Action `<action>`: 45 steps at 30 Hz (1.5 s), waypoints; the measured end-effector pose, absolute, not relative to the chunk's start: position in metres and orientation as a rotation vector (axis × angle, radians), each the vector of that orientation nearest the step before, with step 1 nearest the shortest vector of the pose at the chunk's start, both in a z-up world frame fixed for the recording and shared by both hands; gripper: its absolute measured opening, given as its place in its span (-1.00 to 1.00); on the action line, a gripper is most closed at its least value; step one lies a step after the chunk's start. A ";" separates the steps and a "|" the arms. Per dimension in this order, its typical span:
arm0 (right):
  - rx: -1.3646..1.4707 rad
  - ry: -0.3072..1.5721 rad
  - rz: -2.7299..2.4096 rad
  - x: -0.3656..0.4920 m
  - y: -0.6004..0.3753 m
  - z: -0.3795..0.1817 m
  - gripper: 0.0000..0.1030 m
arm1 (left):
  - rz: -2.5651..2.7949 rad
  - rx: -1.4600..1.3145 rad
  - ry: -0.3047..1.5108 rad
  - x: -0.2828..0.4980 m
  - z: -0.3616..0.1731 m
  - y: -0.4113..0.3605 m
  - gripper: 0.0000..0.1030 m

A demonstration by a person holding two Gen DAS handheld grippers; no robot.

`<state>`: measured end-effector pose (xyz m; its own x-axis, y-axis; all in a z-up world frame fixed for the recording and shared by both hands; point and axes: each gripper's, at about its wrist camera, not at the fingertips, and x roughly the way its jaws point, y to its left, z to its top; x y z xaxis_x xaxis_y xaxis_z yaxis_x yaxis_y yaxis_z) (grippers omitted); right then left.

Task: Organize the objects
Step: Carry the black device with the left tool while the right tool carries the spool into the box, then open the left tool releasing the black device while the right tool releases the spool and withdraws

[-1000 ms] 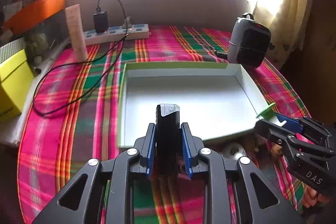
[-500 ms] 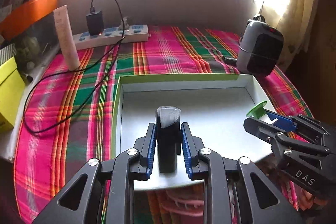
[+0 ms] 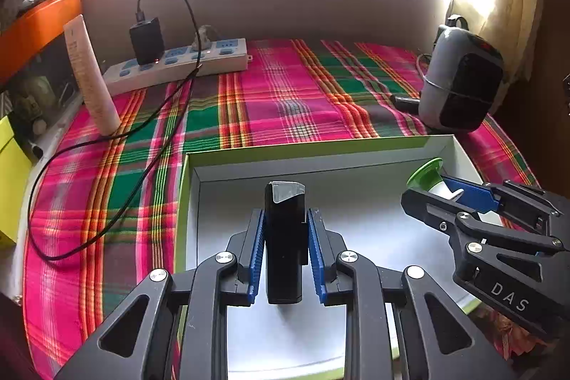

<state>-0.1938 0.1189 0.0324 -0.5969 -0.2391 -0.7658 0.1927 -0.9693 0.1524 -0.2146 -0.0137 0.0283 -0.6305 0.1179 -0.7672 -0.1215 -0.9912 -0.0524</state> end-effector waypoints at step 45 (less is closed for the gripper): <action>1.322 -0.181 -2.623 -0.189 0.125 0.023 0.10 | 2.714 -1.347 -0.015 -0.205 0.027 -0.022 -0.25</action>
